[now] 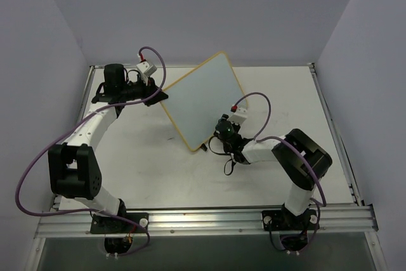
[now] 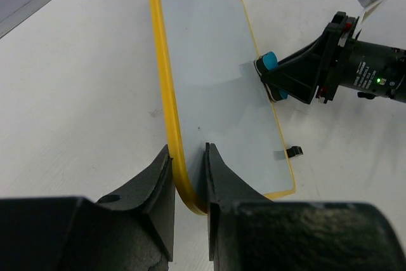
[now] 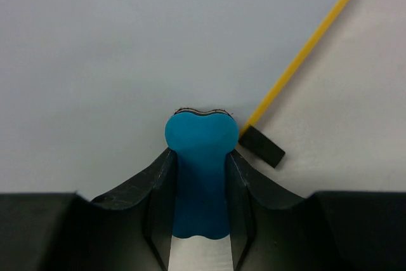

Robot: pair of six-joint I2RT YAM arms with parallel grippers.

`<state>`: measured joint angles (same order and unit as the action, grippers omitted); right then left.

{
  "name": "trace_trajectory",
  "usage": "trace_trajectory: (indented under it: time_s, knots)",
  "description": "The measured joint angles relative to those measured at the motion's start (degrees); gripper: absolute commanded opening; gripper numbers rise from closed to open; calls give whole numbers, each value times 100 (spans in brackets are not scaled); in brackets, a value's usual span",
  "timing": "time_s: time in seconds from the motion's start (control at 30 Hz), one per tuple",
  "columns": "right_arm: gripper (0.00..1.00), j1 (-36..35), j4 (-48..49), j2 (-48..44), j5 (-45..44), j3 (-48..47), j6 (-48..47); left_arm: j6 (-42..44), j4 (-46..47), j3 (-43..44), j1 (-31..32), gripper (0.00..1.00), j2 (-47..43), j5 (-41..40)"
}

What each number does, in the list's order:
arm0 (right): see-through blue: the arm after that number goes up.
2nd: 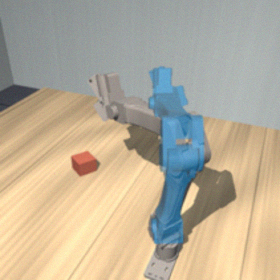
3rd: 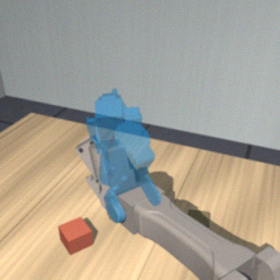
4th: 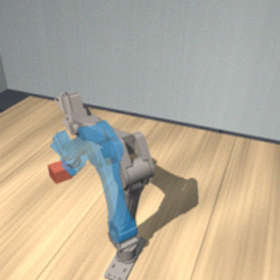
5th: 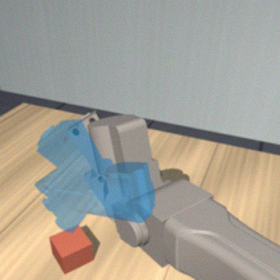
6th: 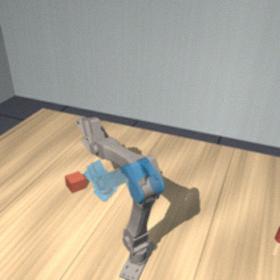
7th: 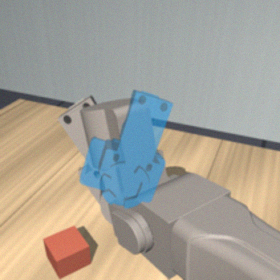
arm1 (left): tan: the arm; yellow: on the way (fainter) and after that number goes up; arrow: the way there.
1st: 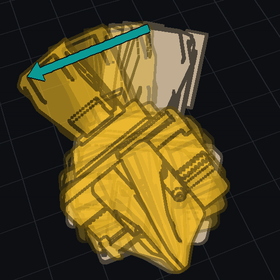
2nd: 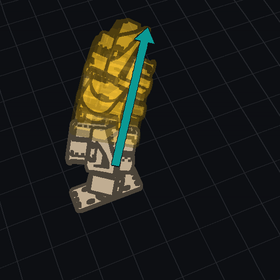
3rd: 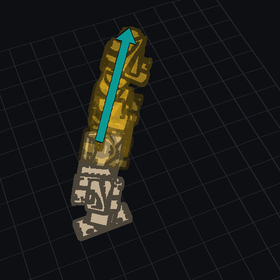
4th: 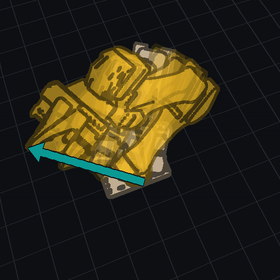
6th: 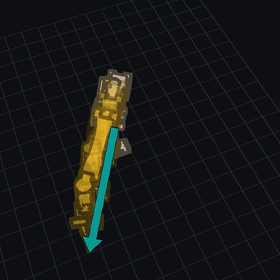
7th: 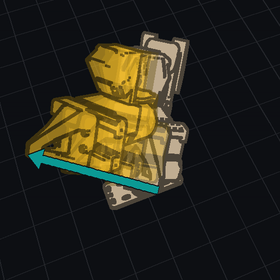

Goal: Erase the whiteboard

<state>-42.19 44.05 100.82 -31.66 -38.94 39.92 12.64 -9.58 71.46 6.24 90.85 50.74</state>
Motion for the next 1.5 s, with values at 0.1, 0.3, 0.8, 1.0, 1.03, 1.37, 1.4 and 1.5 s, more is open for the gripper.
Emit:
trace_trajectory:
  time_s: [0.1,0.3,0.8,1.0,1.03,1.37,1.4,1.5]
  knots:
    - [0,190,-177,-22,203,-356,-179,0,0,0,4,2,0,0]
    - [0,426,111,35,490,-452,-271,-2,-7,0,17,2,0,-52]
    - [0,931,-229,-1443,1445,-201,-813,133,59,-125,195,2,-271,-170]
    - [0,1641,-872,-1956,1836,103,-822,120,92,-227,197,2,-363,-372]
    - [0,1897,-1073,-2031,2002,101,-837,109,83,-245,199,2,-396,-409]
    - [0,3449,-3178,-2675,2365,-109,-1161,70,-201,-144,223,2,-437,-660]
    - [0,3550,-3307,-2704,2358,-111,-1191,85,-275,-98,232,2,-437,-684]
    - [0,3884,-3644,-2754,2354,-109,-1305,140,-365,-57,247,2,-437,-728]
